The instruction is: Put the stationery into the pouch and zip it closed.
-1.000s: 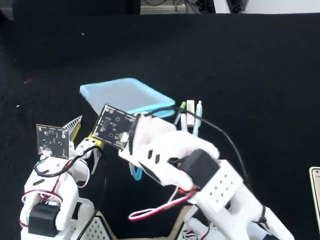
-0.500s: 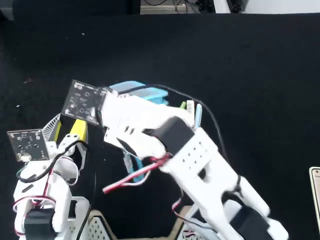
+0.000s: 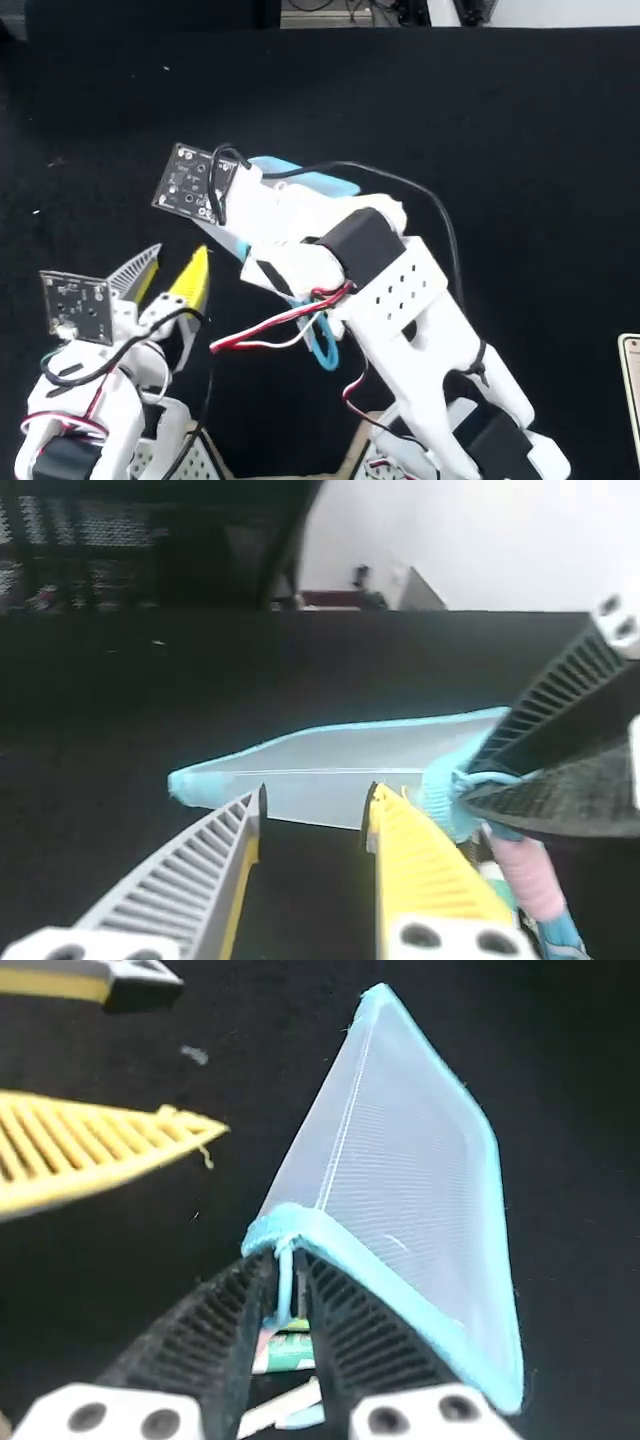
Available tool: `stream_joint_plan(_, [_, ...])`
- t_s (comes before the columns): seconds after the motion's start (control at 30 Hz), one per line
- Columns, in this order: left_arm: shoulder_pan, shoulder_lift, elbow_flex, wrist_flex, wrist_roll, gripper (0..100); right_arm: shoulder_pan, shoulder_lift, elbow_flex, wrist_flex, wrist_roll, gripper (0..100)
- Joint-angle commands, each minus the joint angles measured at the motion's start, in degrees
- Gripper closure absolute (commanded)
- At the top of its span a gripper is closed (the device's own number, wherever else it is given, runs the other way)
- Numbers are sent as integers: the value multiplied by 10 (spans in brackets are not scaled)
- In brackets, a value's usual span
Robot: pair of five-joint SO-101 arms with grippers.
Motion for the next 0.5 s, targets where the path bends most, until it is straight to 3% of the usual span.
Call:
stream_joint_plan(0.0, [44,2,-25,6,4,818,13,0,-33,11,7,988])
stream_joint_plan(0.47, [136,2,-16,21,5,817,11,0,-33,9,8,988])
